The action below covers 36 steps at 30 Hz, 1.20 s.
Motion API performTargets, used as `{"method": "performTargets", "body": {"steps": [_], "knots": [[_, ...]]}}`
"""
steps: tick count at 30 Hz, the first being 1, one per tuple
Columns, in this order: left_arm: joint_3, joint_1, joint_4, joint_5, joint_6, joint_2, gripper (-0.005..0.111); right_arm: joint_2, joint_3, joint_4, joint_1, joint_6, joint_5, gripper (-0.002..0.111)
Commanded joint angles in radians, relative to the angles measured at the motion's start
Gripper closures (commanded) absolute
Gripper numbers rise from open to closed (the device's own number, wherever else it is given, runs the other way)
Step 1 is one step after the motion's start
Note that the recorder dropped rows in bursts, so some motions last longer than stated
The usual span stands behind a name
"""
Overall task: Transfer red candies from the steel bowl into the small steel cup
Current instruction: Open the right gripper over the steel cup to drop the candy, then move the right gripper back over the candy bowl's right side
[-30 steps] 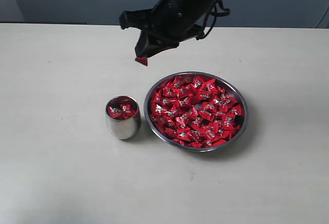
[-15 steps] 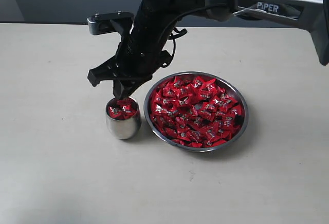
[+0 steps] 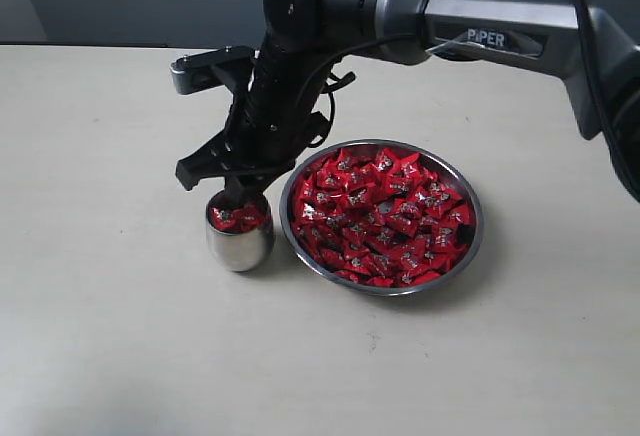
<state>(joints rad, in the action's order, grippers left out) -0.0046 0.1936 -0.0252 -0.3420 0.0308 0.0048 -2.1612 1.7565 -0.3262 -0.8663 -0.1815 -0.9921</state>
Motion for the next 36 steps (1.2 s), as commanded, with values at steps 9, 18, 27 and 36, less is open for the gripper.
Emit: {"method": "performTargets", "body": {"steps": [9, 18, 27, 36], "knots": [[0.005, -0.007, -0.002, 0.008, -0.001, -0.005, 0.106, 0.002, 0.008, 0.003, -0.002, -0.010, 0.002, 0.072], [0.005, -0.007, -0.002, 0.008, -0.001, -0.005, 0.106, 0.016, 0.016, 0.001, -0.002, -0.010, -0.005, 0.072], [0.005, -0.007, -0.002, 0.008, -0.001, -0.005, 0.106, 0.110, 0.034, 0.144, 0.008, 0.032, 0.049, 0.072], [0.005, -0.007, -0.002, 0.008, -0.001, -0.005, 0.106, 0.156, -0.038, 0.196, 0.156, 0.088, 0.049, 0.072]]}}
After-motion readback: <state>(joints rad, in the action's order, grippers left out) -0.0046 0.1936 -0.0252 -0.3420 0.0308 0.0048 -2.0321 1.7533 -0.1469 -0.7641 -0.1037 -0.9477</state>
